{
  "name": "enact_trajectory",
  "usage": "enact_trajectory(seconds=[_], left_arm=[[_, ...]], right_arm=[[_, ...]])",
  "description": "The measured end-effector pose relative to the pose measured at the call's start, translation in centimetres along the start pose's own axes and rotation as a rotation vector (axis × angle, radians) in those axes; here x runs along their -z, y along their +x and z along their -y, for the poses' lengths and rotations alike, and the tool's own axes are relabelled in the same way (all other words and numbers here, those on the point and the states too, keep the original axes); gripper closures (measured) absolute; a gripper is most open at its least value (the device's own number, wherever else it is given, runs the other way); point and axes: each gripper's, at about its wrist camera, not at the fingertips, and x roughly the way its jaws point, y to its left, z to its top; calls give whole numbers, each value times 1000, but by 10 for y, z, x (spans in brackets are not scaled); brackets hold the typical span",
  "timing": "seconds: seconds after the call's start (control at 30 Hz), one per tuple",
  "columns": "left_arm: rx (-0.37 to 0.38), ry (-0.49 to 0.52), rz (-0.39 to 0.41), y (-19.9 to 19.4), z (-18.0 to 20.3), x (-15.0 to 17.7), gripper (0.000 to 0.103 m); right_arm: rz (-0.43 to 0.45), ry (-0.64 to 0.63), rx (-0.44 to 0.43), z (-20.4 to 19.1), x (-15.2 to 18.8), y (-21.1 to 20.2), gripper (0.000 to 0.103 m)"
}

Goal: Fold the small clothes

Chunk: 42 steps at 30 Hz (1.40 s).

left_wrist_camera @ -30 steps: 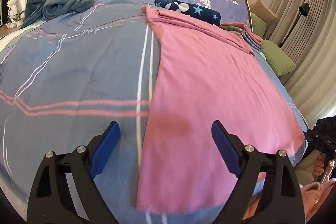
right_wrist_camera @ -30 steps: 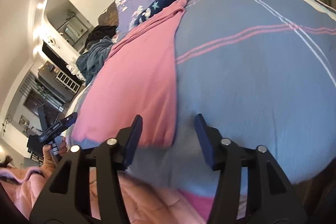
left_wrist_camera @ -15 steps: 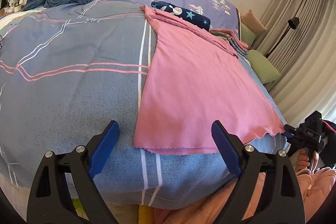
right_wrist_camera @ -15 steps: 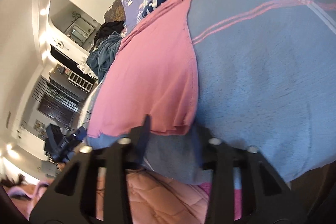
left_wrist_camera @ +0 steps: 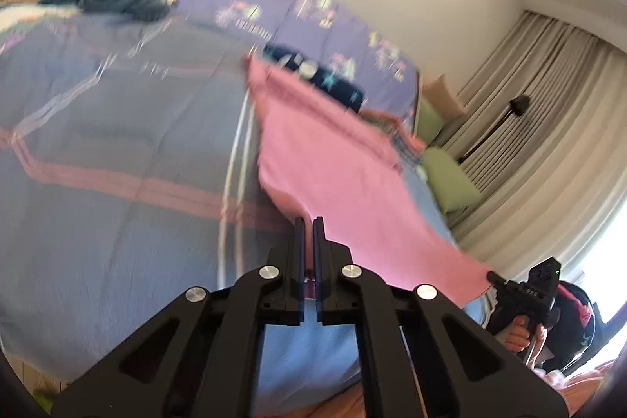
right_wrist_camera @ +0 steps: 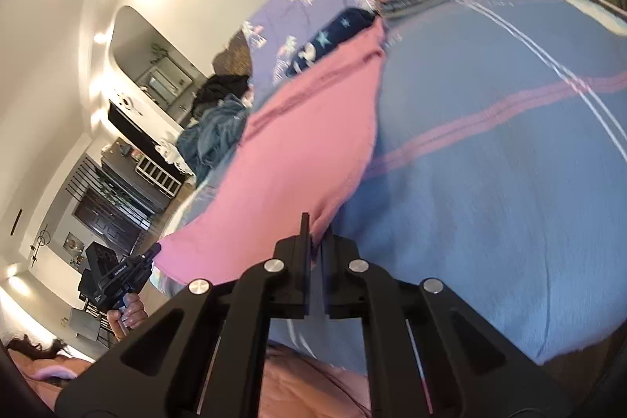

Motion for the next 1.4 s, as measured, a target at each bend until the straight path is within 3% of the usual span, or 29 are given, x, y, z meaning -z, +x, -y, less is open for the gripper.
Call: enact_trajectory(seconds=[0.27, 0.4, 0.43, 0.47, 0.5, 0.6, 0.7, 0.77, 0.83, 0.9, 0.97, 1.1, 1.2, 1.4], left_arm=[[18, 47, 127, -13, 22, -37, 103], [-36, 75, 33, 4, 20, -36, 101], [-56, 67, -20, 10, 15, -32, 84], [-82, 59, -67, 14, 9, -28, 58], [-116, 52, -110, 16, 3, -20, 51], [-164, 72, -192, 16, -9, -1, 46], [-136, 53, -293, 18, -20, 21, 44], [-123, 33, -327, 22, -28, 35, 44], [-126, 42, -285, 20, -26, 41, 46], [-94, -9, -262, 21, -29, 42, 100], [-68, -109, -245, 28, -36, 41, 98], [2, -122, -106, 16, -21, 19, 98], [62, -104, -7, 7, -6, -7, 98], [81, -55, 44, 18, 19, -48, 98]], right_arm=[[67, -68, -42, -28, -35, 1, 99], [42, -105, -5, -33, -42, 14, 99], [30, -105, 2, -33, -42, 17, 99], [17, -105, 9, -31, -40, 20, 99], [4, -102, 20, -29, -37, 23, 99], [-44, -77, 70, -18, -29, 31, 99], [-68, -38, 94, -7, -27, 35, 99], [-71, -23, 102, -3, -25, 34, 99], [-66, -29, 99, -4, -23, 33, 99], [-63, -40, 95, -7, -22, 33, 99], [-51, -48, 89, -10, -22, 31, 99], [-24, -58, 68, -16, -27, 25, 99], [21, -73, 47, -22, -37, 20, 99], [91, -91, 11, -27, -61, 14, 99]])
